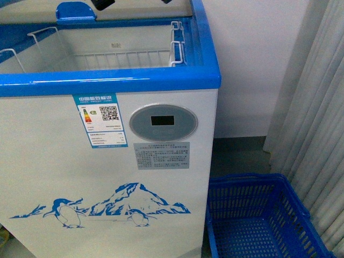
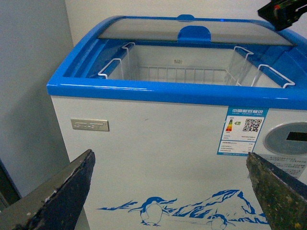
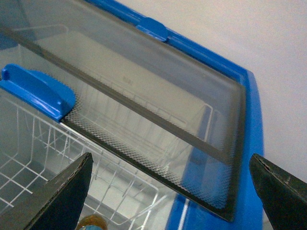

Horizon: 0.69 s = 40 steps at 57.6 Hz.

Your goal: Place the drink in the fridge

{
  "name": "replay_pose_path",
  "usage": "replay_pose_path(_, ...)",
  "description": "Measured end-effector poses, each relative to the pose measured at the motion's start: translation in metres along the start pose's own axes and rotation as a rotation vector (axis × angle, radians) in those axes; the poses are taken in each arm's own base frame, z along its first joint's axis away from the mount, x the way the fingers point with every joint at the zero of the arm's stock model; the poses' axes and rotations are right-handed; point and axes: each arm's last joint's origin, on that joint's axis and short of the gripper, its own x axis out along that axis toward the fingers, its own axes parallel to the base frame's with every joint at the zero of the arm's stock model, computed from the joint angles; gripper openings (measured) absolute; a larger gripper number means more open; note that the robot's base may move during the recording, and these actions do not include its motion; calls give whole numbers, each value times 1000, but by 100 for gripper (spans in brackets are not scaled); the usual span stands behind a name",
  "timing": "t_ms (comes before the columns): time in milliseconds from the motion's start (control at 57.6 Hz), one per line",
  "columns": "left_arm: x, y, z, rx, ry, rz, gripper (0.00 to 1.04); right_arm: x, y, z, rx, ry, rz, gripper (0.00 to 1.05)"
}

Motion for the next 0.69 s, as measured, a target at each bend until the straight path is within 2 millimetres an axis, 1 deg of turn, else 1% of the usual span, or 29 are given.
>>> replay_pose_path(52, 0, 0, 0, 0, 0, 0, 97, -7, -10, 0, 19, -6, -13, 97)
replay_pose_path(243, 0, 0, 0, 0, 0, 0, 97, -51, -49, -4, 109, -28, -65, 97)
replay_pose_path(295, 0, 0, 0, 0, 0, 0, 97, -66, -61, -7, 135, -33, -85, 97)
replay_pose_path(330, 0, 0, 0, 0, 0, 0, 97, -73, -65, -11, 146, -26, -91, 97)
replay_pose_path(399, 0, 0, 0, 0, 0, 0, 97, -97, -79, -16, 176, -18, -124, 97)
replay_pose_path(521, 0, 0, 0, 0, 0, 0, 97, -140, -91, -32, 225, 13, -166, 97)
replay_pose_path(694, 0, 0, 0, 0, 0, 0, 97, -179, -96, -46, 260, 26, -190, 97)
